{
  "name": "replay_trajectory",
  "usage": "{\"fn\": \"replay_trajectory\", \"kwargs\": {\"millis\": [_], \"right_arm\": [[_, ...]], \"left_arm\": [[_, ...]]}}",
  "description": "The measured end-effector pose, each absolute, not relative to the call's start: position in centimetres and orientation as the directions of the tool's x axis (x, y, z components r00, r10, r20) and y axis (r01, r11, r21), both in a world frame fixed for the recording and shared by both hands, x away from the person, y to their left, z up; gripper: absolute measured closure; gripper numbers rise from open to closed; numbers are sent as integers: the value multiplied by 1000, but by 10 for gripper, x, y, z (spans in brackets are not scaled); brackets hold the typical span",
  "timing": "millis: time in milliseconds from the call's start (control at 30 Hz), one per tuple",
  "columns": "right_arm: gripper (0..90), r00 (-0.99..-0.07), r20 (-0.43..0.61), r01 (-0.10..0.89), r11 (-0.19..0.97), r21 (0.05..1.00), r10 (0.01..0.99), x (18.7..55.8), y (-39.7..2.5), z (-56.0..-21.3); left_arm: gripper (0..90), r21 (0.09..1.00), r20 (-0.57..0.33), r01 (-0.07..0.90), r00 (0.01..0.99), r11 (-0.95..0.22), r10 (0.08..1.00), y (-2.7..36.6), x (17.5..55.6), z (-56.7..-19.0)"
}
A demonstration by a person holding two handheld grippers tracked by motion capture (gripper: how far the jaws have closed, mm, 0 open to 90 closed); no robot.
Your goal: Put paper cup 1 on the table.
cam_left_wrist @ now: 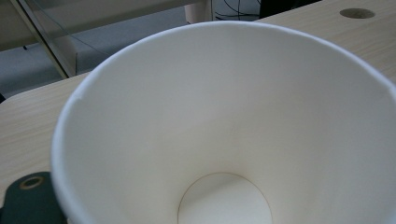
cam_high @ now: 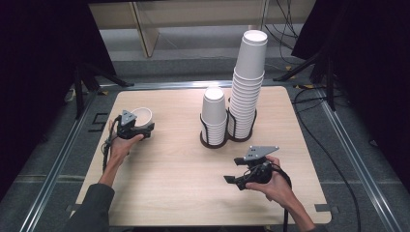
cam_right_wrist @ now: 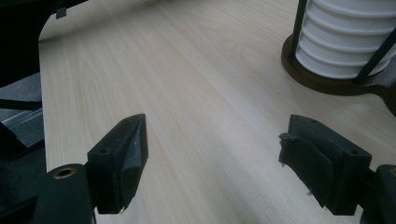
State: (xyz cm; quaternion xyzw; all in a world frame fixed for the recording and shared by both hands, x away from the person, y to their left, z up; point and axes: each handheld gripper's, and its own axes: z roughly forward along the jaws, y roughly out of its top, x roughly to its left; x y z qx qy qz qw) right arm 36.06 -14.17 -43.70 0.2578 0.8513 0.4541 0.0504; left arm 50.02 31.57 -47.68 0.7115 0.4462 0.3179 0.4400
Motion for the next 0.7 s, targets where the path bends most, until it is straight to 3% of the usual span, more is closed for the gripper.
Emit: {"fn": "replay_trajectory", "kwargs": {"millis": [700], "right_arm": [[227, -862, 161, 404, 459, 791, 481, 359, -142, -439]], "left_arm": [[144, 882, 41, 411, 418, -230, 907, 326, 489, -492]]}}
